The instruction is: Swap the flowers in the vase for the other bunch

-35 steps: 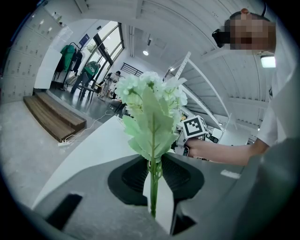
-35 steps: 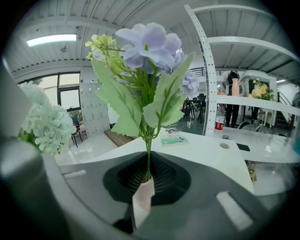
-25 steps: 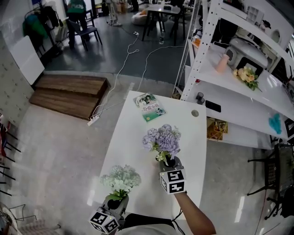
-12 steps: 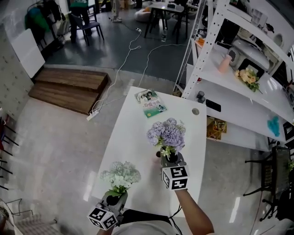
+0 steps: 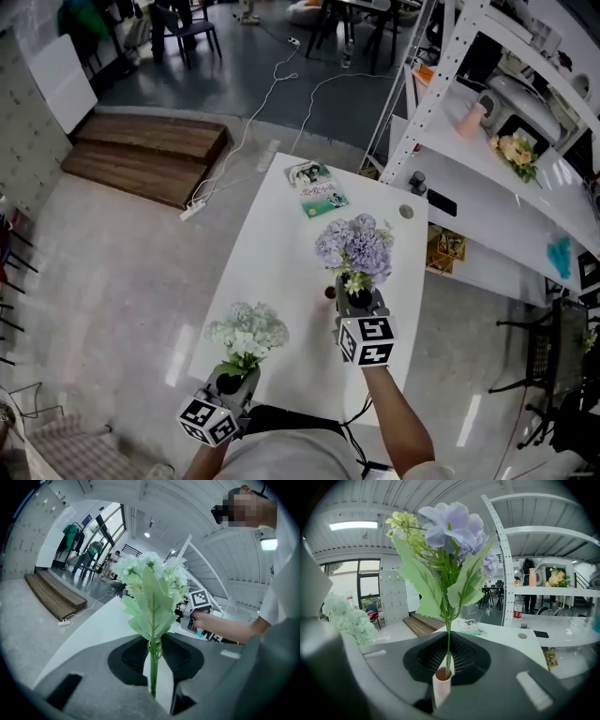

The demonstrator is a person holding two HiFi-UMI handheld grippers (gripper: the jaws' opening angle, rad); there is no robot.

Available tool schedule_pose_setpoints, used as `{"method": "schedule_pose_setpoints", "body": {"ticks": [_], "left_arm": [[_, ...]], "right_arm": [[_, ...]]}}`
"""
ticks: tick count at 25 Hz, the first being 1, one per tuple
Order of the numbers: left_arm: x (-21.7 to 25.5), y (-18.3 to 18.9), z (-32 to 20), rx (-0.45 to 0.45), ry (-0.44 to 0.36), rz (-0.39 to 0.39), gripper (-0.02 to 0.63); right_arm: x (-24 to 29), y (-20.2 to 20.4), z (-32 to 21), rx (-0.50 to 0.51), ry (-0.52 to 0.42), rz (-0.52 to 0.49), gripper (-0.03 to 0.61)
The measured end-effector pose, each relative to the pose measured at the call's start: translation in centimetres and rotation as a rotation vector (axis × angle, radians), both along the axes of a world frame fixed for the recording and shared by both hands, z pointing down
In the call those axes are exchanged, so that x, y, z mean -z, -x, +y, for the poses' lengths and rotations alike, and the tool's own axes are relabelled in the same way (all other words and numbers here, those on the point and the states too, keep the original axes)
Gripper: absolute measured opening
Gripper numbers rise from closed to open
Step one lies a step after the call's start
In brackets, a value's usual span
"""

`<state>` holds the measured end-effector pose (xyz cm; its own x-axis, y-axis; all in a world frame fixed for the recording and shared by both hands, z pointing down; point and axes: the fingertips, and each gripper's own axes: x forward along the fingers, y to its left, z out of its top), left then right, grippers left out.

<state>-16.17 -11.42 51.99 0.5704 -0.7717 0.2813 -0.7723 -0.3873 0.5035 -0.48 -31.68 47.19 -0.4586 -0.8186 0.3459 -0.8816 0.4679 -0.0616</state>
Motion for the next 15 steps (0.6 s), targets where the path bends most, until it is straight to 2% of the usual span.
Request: {"method": "schedule_pose_setpoints", "body": {"ticks": [15], "left_arm": [[1.3, -0.3, 0.6, 0.011, -0.038, 0.03, 0.077]], "right_arm": [[2.9, 0.3, 1.3, 0.02, -0.032, -0.02, 0.017]]}}
